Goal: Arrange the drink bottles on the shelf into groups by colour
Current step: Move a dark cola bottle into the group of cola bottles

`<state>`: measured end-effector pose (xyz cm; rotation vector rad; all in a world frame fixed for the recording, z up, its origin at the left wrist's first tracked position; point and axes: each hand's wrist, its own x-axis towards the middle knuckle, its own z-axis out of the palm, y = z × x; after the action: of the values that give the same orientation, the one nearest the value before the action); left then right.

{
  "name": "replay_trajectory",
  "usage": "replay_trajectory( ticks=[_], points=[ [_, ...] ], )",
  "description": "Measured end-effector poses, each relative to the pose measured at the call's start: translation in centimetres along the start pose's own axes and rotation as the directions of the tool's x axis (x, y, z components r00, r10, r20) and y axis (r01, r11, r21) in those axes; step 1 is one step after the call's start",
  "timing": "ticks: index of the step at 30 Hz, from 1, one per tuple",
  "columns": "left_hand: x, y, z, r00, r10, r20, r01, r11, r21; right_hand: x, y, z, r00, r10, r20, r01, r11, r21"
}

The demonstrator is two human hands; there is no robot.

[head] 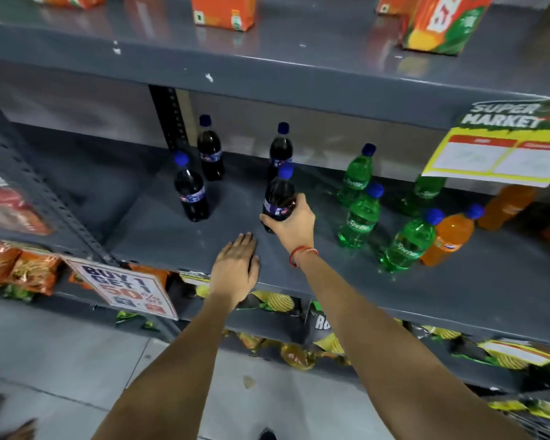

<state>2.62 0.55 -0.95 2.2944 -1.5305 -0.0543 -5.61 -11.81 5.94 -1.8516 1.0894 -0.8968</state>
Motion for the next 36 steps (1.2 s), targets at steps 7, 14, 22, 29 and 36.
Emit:
replay_trajectory(
  ticks=[7,14,22,29,36],
  points=[
    [0.1,-0.2,0.3,1.0,0.004,-0.016,-0.003,0.999,0.043,0.7,1.0,2.6,1.0,0.002,0.023,-0.001,0.999,-0.037],
    [0.0,-0.2,0.4,0.999,0.023,-0.029,-0.021,0.999,0.05,0.6,2.9,1.6,0.971,0.088,0.223,-0.11,0.99,0.087],
    [-0.1,-0.2,0.3,0.998,0.027,-0.054,-0.025,0.999,0.043,1.3,3.6,1.4,0.951,0.105,0.291,-0.118,0.993,0.029],
    [-0.1,0.1,0.0,0.998,0.025,-0.06,-0.023,0.999,0.041,0.0,2.6,2.2,0.99,0.088,0.106,-0.093,0.995,0.043],
    [-0.2,0.1,-0.2,0.998,0.025,-0.05,-0.022,0.998,0.063,-0.1,2.6,3.0,0.994,0.084,0.07,-0.084,0.997,-0.003]
  ],
)
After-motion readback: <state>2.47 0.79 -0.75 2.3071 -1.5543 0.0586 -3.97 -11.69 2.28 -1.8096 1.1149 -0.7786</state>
